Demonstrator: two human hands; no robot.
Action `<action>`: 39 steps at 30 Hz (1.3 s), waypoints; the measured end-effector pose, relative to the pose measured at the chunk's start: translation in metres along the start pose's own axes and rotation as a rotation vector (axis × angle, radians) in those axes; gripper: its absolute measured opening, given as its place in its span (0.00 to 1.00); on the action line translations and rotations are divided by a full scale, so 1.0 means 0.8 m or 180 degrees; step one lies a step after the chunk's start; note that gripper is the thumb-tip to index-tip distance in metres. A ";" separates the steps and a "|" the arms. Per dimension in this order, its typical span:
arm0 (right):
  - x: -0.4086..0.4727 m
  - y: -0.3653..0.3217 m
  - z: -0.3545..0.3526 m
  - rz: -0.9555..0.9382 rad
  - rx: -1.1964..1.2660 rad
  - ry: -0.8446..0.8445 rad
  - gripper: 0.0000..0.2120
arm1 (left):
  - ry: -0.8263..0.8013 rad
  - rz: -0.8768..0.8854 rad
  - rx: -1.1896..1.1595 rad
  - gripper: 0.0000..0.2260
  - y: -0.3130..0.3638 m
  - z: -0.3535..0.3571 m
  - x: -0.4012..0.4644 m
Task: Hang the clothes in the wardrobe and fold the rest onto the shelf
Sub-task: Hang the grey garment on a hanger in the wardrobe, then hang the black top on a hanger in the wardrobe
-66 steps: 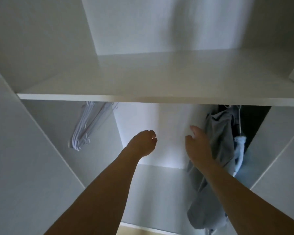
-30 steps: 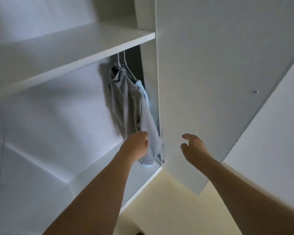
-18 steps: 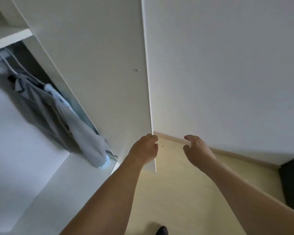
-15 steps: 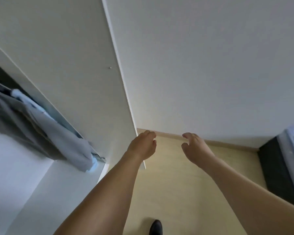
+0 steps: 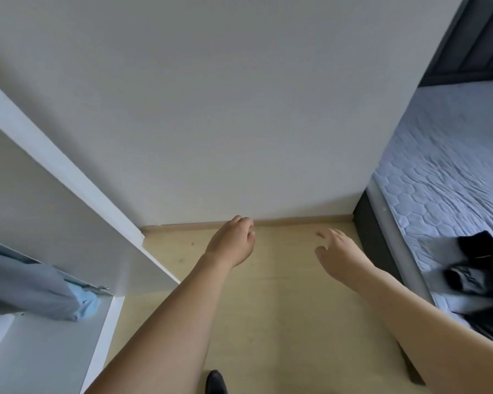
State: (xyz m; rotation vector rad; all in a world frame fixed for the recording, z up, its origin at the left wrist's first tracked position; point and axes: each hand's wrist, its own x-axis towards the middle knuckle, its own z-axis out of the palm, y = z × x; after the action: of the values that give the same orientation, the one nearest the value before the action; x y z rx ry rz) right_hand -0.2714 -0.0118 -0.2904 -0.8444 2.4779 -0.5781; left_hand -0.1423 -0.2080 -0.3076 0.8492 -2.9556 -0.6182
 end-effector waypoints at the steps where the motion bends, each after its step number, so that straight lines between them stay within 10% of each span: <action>1: -0.004 0.026 -0.009 0.0075 0.0000 -0.0029 0.23 | -0.0061 -0.0008 0.0019 0.14 0.021 0.014 -0.001; 33: -0.048 0.590 -0.290 0.0520 0.0222 -0.0329 0.02 | -0.0811 0.0190 0.0161 0.14 0.606 0.283 0.087; 39: -0.032 0.669 -0.366 0.0670 0.0337 -0.0183 0.20 | -0.0792 0.0318 0.0317 0.14 0.698 0.303 0.159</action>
State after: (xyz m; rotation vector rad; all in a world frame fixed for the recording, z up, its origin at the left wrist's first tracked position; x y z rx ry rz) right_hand -0.6553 0.4618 -0.3243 -0.5438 2.4211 -0.5952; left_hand -0.5618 0.2500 -0.3363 0.6694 -3.2529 -0.6185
